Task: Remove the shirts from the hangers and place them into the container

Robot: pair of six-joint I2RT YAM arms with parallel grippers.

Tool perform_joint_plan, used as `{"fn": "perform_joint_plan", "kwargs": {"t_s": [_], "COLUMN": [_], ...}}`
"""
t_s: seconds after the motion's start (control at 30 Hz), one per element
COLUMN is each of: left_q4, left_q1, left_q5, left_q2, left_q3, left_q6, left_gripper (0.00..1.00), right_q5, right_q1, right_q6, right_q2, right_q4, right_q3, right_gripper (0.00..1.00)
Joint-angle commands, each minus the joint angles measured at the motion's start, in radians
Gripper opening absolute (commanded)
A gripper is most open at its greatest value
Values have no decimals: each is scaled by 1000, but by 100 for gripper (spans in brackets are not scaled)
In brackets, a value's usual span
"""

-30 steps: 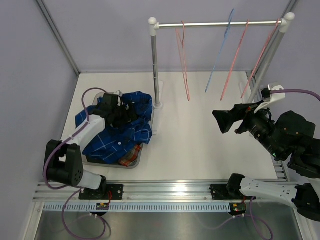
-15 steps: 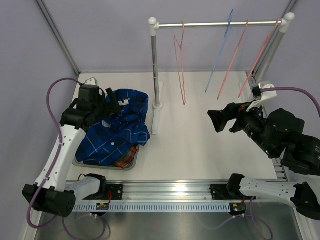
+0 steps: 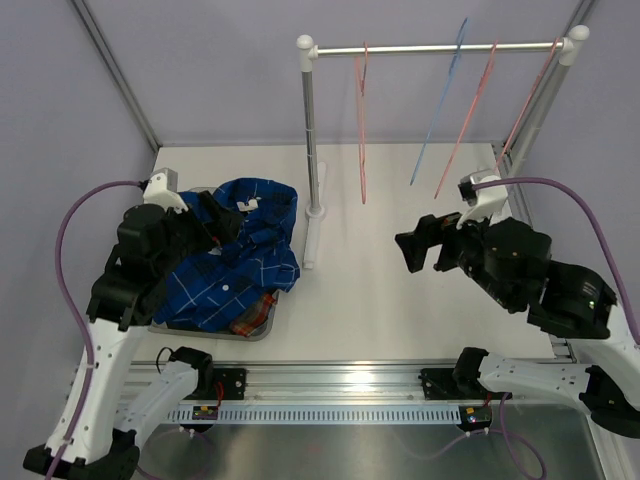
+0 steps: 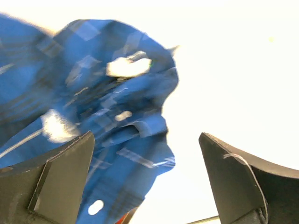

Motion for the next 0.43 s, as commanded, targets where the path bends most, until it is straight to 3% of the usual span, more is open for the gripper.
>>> {"fn": "perform_joint_plan", "kwargs": {"t_s": [0.0,0.1,0.4], "left_q4": [278,394,398], "left_q1": [-21,-19,-19], "left_q5": [247,216,-4], "left_q2": [-129,-243,-461], "left_q3": [-116,-204,-299], "left_q6": [10,-18,17], "left_gripper": [99,99,99], "right_q5": [-16,6,41], "right_q1": [7,7,8], "right_q6": [48,77,56], "right_q2": [-2,-51,-249], "right_q4": [27,54,153], "right_q3": [-100,-137,-261], "right_gripper": [99,100,100]}}
